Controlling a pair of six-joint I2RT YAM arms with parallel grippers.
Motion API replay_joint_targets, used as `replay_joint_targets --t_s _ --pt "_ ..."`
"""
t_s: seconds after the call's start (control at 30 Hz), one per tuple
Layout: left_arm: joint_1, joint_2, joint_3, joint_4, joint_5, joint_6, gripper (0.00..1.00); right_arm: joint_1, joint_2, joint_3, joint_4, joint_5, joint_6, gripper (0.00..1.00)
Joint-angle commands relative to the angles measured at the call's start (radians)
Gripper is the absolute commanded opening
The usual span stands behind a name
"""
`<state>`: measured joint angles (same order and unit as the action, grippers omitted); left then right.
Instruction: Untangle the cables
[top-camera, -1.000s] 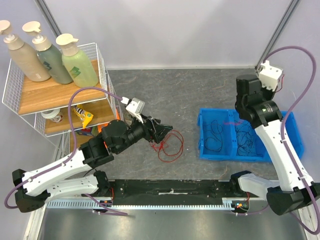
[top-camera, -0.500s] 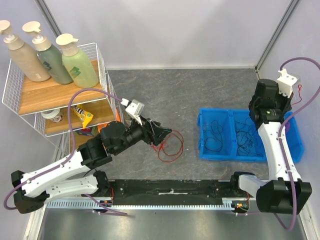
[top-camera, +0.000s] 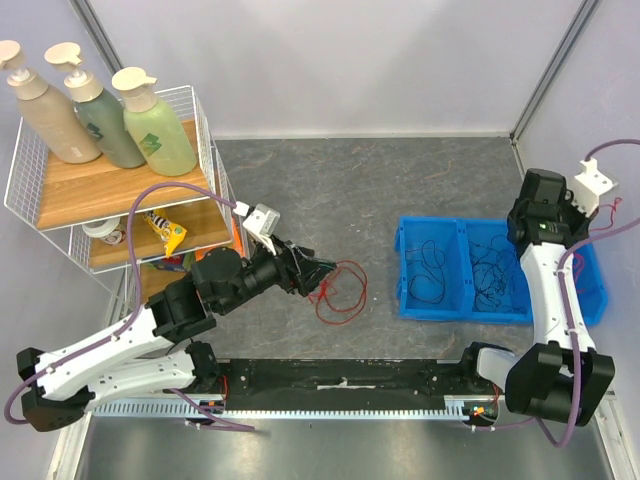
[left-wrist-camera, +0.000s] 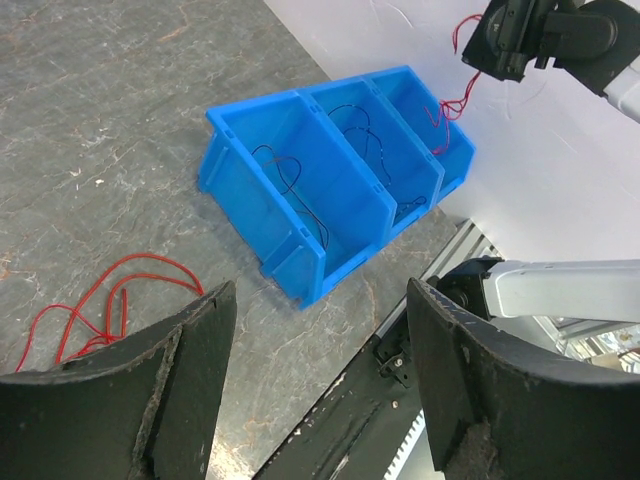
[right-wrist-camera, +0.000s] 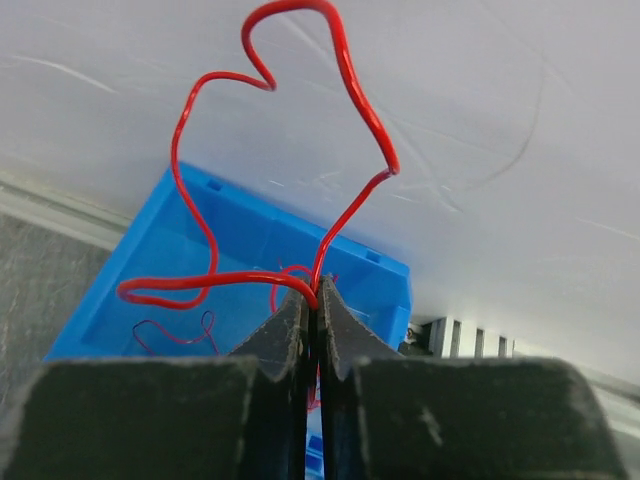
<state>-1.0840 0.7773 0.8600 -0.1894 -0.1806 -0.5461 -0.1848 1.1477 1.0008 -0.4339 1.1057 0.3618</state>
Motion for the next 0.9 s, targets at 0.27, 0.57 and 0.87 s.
replay_joint_targets --t_s 0.27,0.57,0.87 --pt "0.001 -0.059 -0.047 0.013 0.006 -0.048 0.74 -0.102 -0.094 -0.143 -0.12 -0.119 0.318 0.08" --pt "0.002 -0.093 -0.073 -0.004 -0.005 -0.029 0.74 -0.113 -0.138 -0.099 -0.112 -0.35 0.257 0.61" --pt "-0.001 0.161 -0.018 -0.099 0.119 0.08 0.66 0.207 -0.212 -0.022 0.056 -0.951 -0.018 0.69"
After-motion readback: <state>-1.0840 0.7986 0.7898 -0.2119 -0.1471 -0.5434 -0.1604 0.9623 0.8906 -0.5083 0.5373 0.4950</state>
